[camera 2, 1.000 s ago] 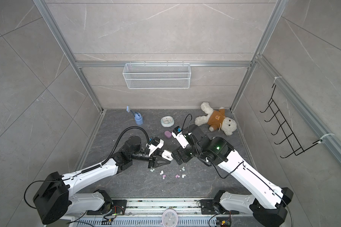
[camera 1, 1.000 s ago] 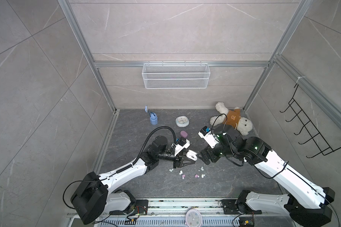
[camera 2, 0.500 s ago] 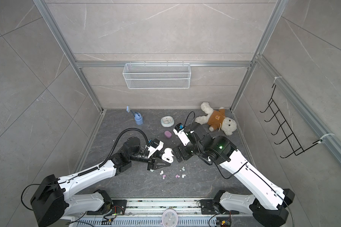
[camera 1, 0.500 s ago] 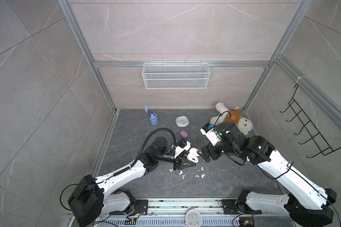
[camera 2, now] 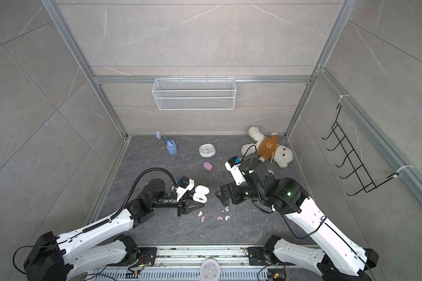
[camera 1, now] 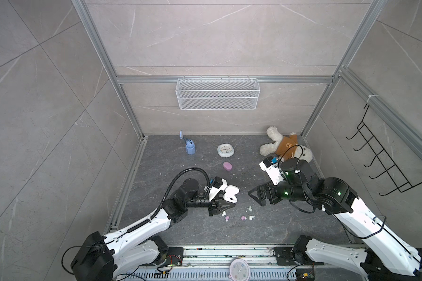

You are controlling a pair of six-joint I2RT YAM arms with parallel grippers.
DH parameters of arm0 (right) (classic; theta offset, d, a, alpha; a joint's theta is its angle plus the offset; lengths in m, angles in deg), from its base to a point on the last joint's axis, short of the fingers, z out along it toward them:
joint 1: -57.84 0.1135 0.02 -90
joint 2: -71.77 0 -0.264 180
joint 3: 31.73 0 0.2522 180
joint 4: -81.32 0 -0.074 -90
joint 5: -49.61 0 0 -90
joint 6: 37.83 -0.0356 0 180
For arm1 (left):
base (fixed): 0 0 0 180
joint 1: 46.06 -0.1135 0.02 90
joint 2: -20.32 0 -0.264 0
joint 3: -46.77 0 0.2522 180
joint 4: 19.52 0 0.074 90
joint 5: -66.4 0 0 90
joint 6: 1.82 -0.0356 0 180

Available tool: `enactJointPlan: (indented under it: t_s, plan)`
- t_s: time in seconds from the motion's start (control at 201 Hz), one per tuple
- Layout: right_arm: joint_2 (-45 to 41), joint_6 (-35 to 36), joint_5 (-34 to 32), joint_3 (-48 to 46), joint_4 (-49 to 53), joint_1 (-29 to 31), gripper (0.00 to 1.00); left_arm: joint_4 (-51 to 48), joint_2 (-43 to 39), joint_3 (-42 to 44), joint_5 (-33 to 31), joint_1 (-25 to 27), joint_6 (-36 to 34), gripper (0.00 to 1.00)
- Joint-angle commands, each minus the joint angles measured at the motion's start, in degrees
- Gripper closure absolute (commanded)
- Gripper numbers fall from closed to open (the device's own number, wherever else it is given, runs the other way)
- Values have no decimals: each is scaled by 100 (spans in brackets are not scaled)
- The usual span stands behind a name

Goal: Insert the wireless bluetooth earbuds into the charging case
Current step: 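Hold the open case with the left gripper while the right arm lowers over earbuds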

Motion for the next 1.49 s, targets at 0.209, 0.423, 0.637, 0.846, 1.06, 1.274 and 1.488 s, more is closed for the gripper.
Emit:
enactJointPlan:
  t_s: [0.209, 0.423, 0.637, 0.846, 1.06, 1.274, 1.488]
  plan:
    - [-201, -1648, -68, -1250, -290, -124, 0, 104, -796, 386, -684, -7, 225, 74]
    - [84, -2416, -256, -2292, -641, -111, 1, 114, -1159, 511, -827, -5, 295, 74]
    - [680, -3100, -432, -3036, -1265, -3, 28, 47, -1201, 416, -791, -5, 260, 74]
    - [1301, -3727, -492, -3240, -1783, 373, 54, 17, -1166, 350, -780, -6, 195, 74]
    - [1715, -4221, -457, -3388, -2039, 538, 60, 8, -1149, 321, -745, -5, 195, 74]
    - [1913, -4363, -470, -3487, -2201, 552, 60, -27, -1187, 335, -732, 0, 198, 74]
    - [2195, -4541, -667, -3435, -2043, 548, 59, -36, -1244, 369, -739, -6, 177, 74]
